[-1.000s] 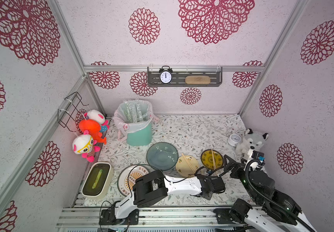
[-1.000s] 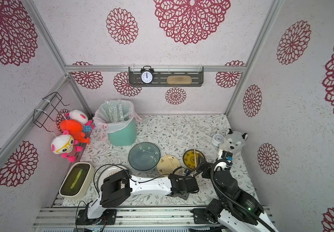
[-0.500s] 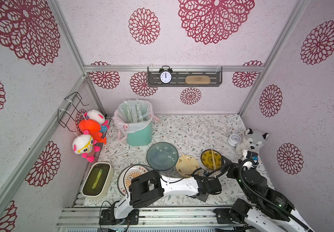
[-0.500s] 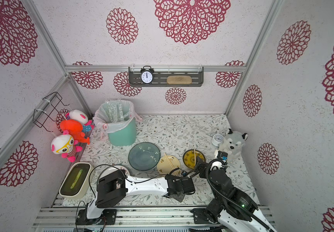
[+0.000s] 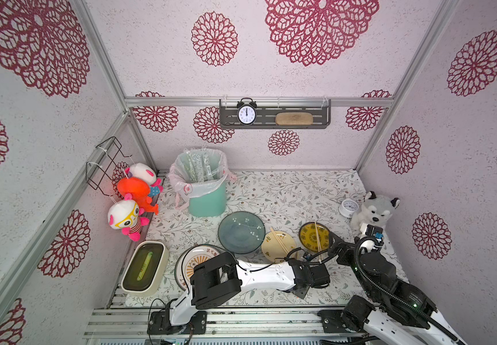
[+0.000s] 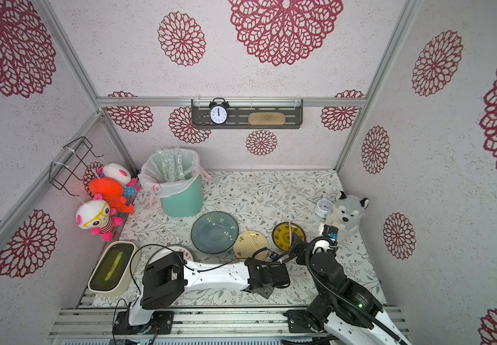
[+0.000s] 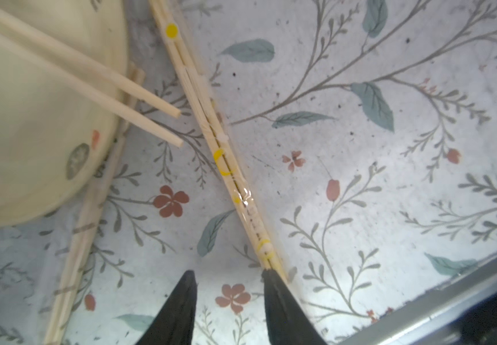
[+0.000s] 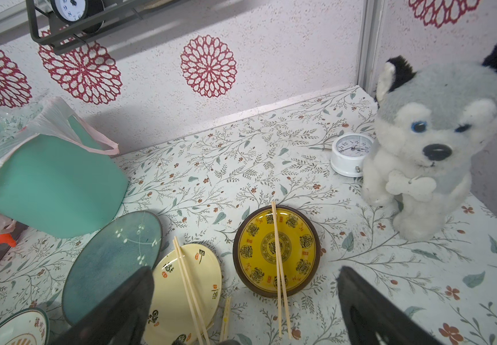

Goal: Remove the packaging of disposable chopsticks
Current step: Pick up the disposable chopsticks from the center of the board.

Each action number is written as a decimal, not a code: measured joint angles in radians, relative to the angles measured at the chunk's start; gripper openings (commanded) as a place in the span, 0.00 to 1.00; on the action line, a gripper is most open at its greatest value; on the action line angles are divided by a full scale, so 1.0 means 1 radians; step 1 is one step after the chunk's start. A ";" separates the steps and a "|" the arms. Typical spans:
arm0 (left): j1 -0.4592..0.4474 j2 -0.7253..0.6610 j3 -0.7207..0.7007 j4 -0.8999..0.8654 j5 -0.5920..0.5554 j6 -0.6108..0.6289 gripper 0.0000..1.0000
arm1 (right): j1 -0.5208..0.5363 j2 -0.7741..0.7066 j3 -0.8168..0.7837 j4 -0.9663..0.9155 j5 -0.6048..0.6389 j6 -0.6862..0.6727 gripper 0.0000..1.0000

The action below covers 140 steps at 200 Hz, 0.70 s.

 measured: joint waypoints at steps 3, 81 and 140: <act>0.000 -0.003 0.001 -0.002 -0.006 0.000 0.41 | 0.000 -0.002 -0.001 0.003 0.000 0.001 0.97; -0.011 0.092 0.142 0.013 0.000 -0.008 0.54 | 0.000 -0.015 -0.001 0.027 0.017 0.000 0.97; -0.011 0.138 0.159 -0.050 -0.005 -0.026 0.46 | 0.000 -0.034 -0.002 0.017 0.015 -0.006 0.97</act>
